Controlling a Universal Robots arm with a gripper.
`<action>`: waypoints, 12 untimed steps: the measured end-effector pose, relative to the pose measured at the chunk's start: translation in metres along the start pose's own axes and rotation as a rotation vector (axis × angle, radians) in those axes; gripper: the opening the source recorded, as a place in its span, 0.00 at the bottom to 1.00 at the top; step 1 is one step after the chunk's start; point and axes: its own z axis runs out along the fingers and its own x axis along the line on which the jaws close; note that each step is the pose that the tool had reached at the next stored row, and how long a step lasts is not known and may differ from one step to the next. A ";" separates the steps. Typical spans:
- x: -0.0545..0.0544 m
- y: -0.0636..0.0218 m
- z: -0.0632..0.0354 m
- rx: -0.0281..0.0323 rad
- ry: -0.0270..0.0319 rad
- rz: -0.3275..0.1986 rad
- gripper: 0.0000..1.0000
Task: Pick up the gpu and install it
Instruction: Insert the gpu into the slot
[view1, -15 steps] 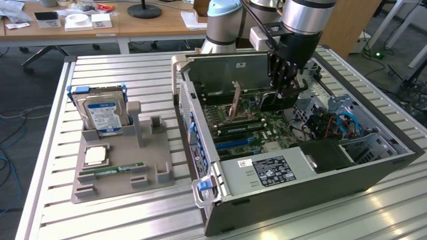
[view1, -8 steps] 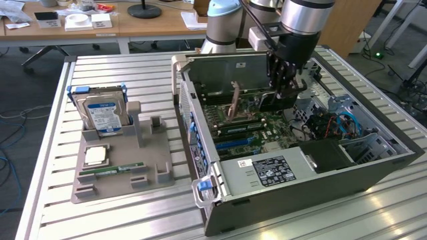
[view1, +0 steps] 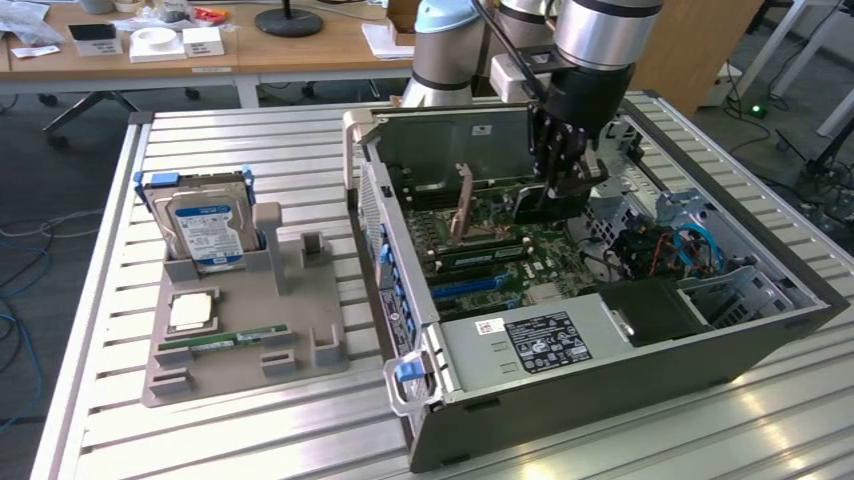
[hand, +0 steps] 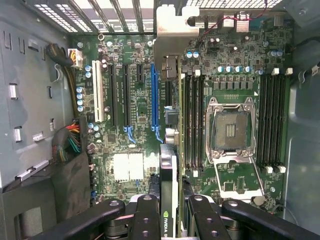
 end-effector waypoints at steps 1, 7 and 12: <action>0.000 0.0001 0.0000 0.0000 0.0000 0.000 0.27; 0.000 0.0002 0.0017 0.0002 -0.0005 0.000 0.27; 0.000 0.0003 0.0028 0.0000 0.0001 0.000 0.27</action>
